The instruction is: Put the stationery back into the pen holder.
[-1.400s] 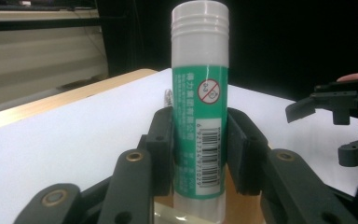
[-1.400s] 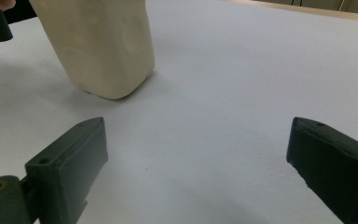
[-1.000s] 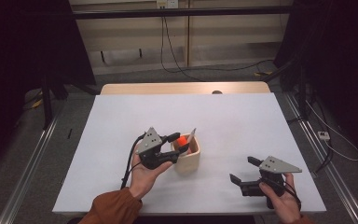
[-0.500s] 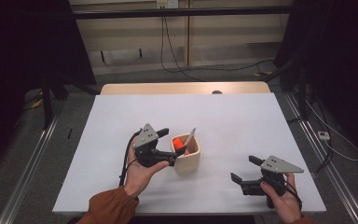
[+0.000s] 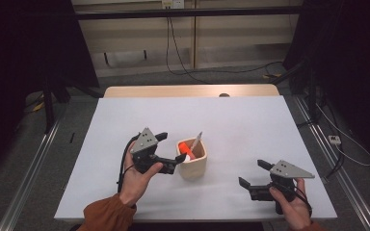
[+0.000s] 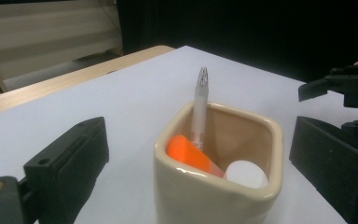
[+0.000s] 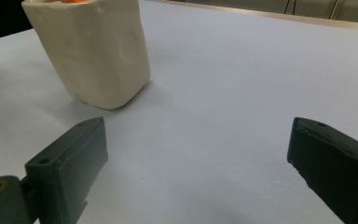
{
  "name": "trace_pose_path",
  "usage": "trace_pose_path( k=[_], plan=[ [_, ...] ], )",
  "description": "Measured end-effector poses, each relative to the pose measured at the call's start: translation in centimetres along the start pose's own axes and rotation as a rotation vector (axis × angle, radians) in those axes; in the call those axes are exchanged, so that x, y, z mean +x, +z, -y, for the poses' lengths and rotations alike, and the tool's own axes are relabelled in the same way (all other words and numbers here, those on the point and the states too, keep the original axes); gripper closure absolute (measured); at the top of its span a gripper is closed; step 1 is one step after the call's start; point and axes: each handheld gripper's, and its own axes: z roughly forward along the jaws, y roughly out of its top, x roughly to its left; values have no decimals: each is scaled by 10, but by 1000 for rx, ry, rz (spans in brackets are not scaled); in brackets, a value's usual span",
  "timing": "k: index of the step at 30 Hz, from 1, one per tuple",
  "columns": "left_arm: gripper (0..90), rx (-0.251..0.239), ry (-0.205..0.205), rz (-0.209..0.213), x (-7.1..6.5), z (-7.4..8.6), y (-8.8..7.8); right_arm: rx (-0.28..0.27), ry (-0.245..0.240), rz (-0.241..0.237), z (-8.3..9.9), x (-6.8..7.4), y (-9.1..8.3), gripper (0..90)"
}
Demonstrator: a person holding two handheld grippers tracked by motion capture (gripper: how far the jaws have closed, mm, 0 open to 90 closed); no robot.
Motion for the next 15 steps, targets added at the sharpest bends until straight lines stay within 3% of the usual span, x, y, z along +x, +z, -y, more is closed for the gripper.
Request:
trace_pose_path(
  k=[15],
  plan=[
    [48, 44, -2, -40, 5, 6, -27, -6, -6, 4, -1, 2, 0, 45]
  ],
)
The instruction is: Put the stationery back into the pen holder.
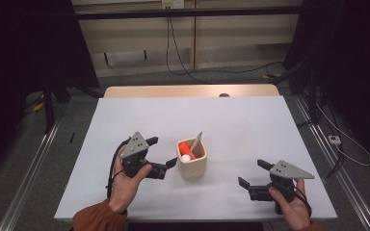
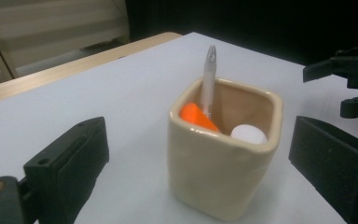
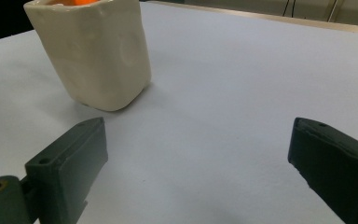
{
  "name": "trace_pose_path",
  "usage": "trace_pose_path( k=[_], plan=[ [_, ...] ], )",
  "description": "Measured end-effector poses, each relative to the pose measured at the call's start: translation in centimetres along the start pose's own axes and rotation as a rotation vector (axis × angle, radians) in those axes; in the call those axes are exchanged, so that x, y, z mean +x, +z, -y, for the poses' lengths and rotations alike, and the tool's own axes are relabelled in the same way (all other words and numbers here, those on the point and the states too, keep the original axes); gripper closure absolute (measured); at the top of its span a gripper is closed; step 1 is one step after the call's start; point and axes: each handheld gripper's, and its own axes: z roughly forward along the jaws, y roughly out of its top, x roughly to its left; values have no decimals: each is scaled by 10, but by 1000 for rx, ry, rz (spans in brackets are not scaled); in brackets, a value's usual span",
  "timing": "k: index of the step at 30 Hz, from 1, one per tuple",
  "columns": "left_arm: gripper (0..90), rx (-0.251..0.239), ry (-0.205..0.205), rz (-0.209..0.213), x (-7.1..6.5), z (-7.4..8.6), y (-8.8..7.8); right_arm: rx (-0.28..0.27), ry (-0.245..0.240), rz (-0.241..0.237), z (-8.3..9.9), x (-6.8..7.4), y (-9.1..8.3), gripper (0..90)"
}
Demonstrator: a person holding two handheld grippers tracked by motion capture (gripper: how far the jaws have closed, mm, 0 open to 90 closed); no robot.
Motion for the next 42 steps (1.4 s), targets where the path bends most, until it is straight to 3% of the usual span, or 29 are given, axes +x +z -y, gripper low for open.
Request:
trace_pose_path(
  k=[27, 42],
  plan=[
    [62, 17, -30, -112, 16, 20, -52, -2, 3, 1, 0, 0, 1, 44],
    [62, 34, -49, -202, 15, 49, -70, 2, 4, 5, 1, 0, 2, 44]
  ],
)
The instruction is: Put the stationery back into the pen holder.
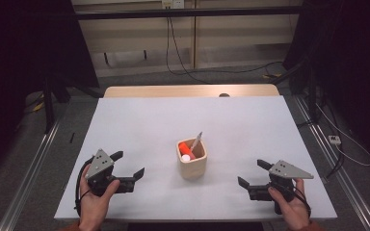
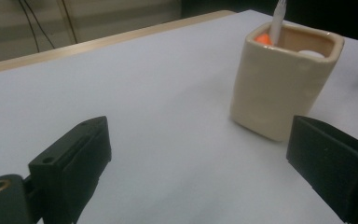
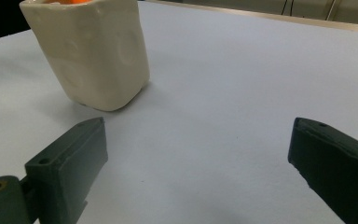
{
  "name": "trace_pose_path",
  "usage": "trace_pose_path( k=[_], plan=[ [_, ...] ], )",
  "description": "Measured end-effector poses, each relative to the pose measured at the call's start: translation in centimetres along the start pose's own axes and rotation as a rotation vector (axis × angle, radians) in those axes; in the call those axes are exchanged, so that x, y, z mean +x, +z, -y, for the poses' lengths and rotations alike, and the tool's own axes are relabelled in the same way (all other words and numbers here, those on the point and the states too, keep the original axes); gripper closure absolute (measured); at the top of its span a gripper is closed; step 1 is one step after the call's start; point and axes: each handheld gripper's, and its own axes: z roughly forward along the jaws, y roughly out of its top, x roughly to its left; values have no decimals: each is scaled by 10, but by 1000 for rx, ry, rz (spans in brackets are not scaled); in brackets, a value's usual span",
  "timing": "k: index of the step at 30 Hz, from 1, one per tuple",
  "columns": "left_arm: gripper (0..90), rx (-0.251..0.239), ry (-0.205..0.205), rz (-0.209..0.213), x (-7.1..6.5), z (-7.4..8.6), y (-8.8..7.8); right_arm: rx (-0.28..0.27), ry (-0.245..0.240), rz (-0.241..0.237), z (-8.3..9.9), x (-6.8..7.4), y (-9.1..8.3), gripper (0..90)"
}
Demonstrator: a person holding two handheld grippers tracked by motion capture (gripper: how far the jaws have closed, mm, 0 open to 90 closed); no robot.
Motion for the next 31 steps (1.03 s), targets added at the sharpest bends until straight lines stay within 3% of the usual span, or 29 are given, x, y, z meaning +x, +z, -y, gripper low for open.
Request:
trace_pose_path(
  k=[9, 15, 18, 22, 31],
  plan=[
    [62, 4, -3, -33, 4, 12, -4, 1, -1, 1, 0, 0, 0, 44],
    [62, -4, -30, -53, 9, 20, -4, 3, -2, 1, 1, 0, 0, 44],
    [62, -6, -40, -49, 9, 24, -3, 4, -4, 0, 1, 0, 0, 44],
    [62, -16, -22, -54, 10, 27, -4, 7, -4, 3, 1, 0, 0, 44],
    [62, -7, -42, -40, 10, 29, 0, 8, 0, 5, 2, -1, 1, 44]
  ],
)
